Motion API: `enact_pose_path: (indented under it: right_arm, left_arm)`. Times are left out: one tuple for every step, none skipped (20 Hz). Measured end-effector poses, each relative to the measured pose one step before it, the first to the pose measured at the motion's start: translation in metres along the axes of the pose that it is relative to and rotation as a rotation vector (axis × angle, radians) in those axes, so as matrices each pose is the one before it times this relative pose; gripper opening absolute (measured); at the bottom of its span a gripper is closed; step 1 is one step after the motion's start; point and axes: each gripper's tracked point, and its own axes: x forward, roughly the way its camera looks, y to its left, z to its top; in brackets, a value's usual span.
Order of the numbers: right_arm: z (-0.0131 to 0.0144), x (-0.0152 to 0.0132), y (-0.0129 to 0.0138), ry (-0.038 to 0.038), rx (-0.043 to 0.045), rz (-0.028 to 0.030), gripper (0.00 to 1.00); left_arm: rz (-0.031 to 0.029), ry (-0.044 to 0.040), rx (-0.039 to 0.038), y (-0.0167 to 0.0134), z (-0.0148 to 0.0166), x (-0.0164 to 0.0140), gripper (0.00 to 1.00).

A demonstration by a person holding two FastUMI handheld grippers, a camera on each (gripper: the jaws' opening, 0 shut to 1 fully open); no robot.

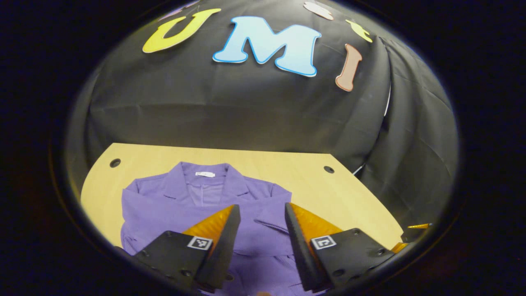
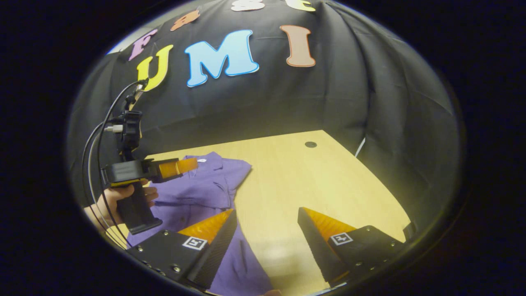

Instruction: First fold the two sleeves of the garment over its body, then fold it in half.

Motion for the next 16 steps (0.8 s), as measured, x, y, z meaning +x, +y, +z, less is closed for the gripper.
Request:
enact_pose_path:
  right_arm:
    - [-0.00111,-0.00222,0.00356,-0.00056,-0.00219,0.00107,0.93]
    - [-0.00165,-0.00243,0.00268,0.00042,-0.00261,-0.00049,0.93]
    - [-0.00373,-0.00097,0.00317,0.00209,-0.00524,-0.00022,0.93]
    - [-0.00341,-0.00180,0.00318,0.00510,-0.00712,0.00004,0.93]
    - [-0.00439,-0.00149,0.00384,0.00361,-0.00653,0.00180,0.93]
    - [-0.00358,-0.00213,0.00486,0.00414,-0.00634,0.00401,0.93]
    - [-0.00668,-0.00125,0.00425,0.00720,-0.00465,0.00162,0.93]
    - [-0.00731,-0.00203,0.00492,0.01040,-0.00547,0.00264,0.93]
    - [-0.00686,-0.00288,0.00414,0.01041,-0.00647,-0.00209,0.93]
    - [-0.00546,-0.00260,0.00274,0.00878,-0.00531,-0.00395,0.93]
    - [-0.00718,-0.00281,0.00369,0.00842,-0.00409,-0.00370,0.93]
    - [-0.00443,-0.00434,0.00321,0.00267,-0.00431,-0.00267,0.93]
    - [-0.00570,-0.00291,0.00262,0.00399,-0.00357,-0.00639,0.93]
    - [-0.00517,-0.00309,0.00202,0.00660,-0.00170,-0.00385,0.93]
    - [-0.00642,-0.00270,0.00293,0.00185,0.00041,-0.00230,0.93]
    - [-0.00424,-0.00274,0.00223,0.00203,-0.00062,-0.00255,0.93]
  left_arm:
    - [0.00765,-0.01214,0.00458,0.00410,0.00131,-0.00550,0.75]
    - [0.01356,-0.01124,0.00072,0.00633,0.00045,-0.00825,0.76]
    - [-0.00179,-0.00408,-0.00523,0.00394,-0.00122,-0.00676,0.82]
    - [0.00357,-0.00255,-0.00633,0.00439,-0.00160,-0.00972,0.88]
    - [0.01192,-0.00330,0.00165,0.00723,-0.00101,-0.00951,0.89]
    - [0.00550,-0.00309,0.00466,0.00695,-0.00255,-0.01089,0.95]
    - [0.01301,0.00200,0.00426,0.00773,-0.00299,-0.01067,0.95]
    - [0.00432,0.00199,0.00233,0.00755,-0.00396,-0.01235,0.89]
    - [0.01000,0.00114,0.00131,0.00849,-0.00499,-0.01324,0.95]
    - [0.00302,0.00200,0.00348,0.00629,-0.00392,-0.01137,0.95]
    - [0.00938,0.00518,0.00593,0.00772,-0.00704,-0.01134,0.98]
    - [0.00949,0.00059,0.00879,0.00840,-0.00591,-0.01171,0.98]
    - [0.00959,0.00355,0.00967,0.00849,-0.00694,-0.01192,0.98]
    - [0.00312,0.00675,0.00638,0.00623,-0.00712,-0.00953,0.95]
    - [0.00129,0.00675,0.00335,0.00526,-0.00829,-0.01002,0.95]
    - [0.00086,-0.00263,0.00155,0.00567,-0.00643,-0.01118,0.95]
